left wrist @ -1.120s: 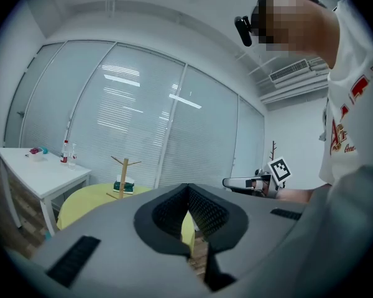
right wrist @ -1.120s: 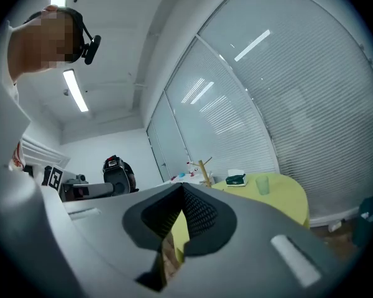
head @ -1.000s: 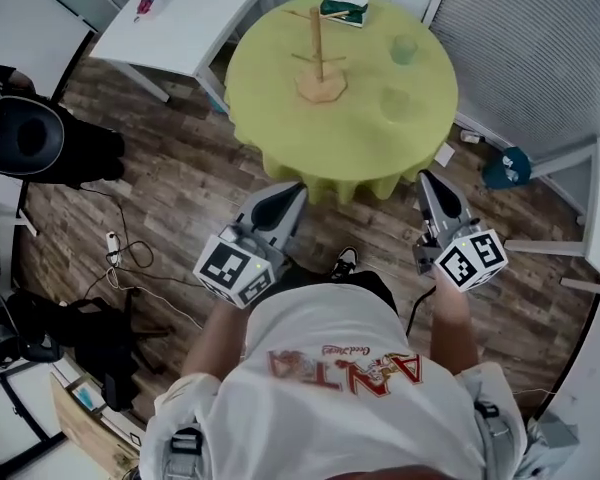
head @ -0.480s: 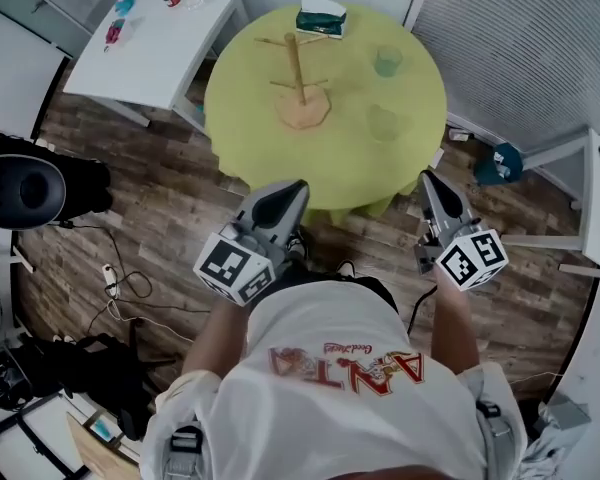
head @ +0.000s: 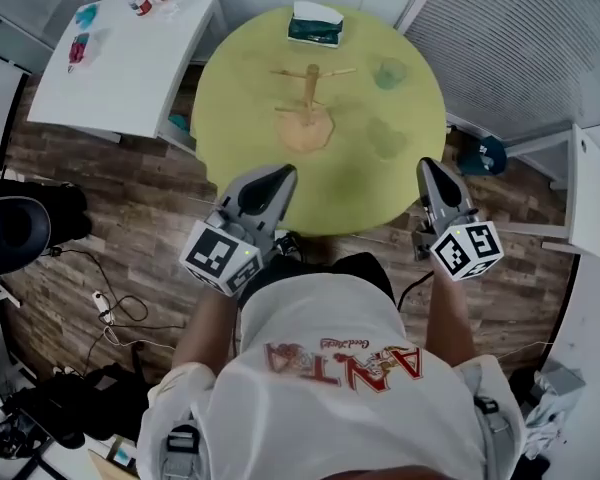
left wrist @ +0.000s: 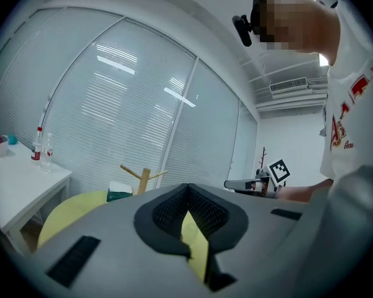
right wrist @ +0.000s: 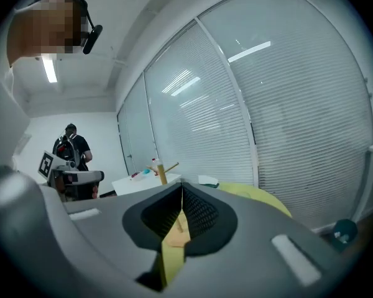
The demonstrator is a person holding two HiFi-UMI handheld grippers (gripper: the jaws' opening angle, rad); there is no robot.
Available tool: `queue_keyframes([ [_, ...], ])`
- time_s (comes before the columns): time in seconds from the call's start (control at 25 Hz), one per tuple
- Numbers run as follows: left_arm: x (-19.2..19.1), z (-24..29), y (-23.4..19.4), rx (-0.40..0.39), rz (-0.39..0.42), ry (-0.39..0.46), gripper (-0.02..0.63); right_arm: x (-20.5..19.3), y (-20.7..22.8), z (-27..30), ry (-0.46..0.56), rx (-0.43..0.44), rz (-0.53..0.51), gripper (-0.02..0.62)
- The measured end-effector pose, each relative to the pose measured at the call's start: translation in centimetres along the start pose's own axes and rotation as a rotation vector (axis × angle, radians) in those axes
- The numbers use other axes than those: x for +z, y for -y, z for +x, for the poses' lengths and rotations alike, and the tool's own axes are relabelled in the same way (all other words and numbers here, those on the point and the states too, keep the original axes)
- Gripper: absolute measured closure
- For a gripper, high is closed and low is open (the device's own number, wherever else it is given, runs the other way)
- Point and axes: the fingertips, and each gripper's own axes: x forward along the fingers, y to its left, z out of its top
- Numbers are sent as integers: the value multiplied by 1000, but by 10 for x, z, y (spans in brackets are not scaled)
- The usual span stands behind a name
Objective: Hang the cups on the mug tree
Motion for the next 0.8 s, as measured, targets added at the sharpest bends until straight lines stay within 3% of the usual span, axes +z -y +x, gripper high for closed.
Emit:
queue_keyframes([
  [0.16,-2,6,-17,-2,-37,-20,597,-12,14,18,-70,-51,-17,584],
  [0.32,-9,17,-23,5,-49,-33,597,-25,36,35,-166,-68,-53,474],
  [0.48,-7,32,-26,55,-55,-41,597,-45,62,54,-271,-42,-64,405],
  [0.8,-15,63,-11,153,-79,-62,597,-145,122,86,-671,22,-221,252],
])
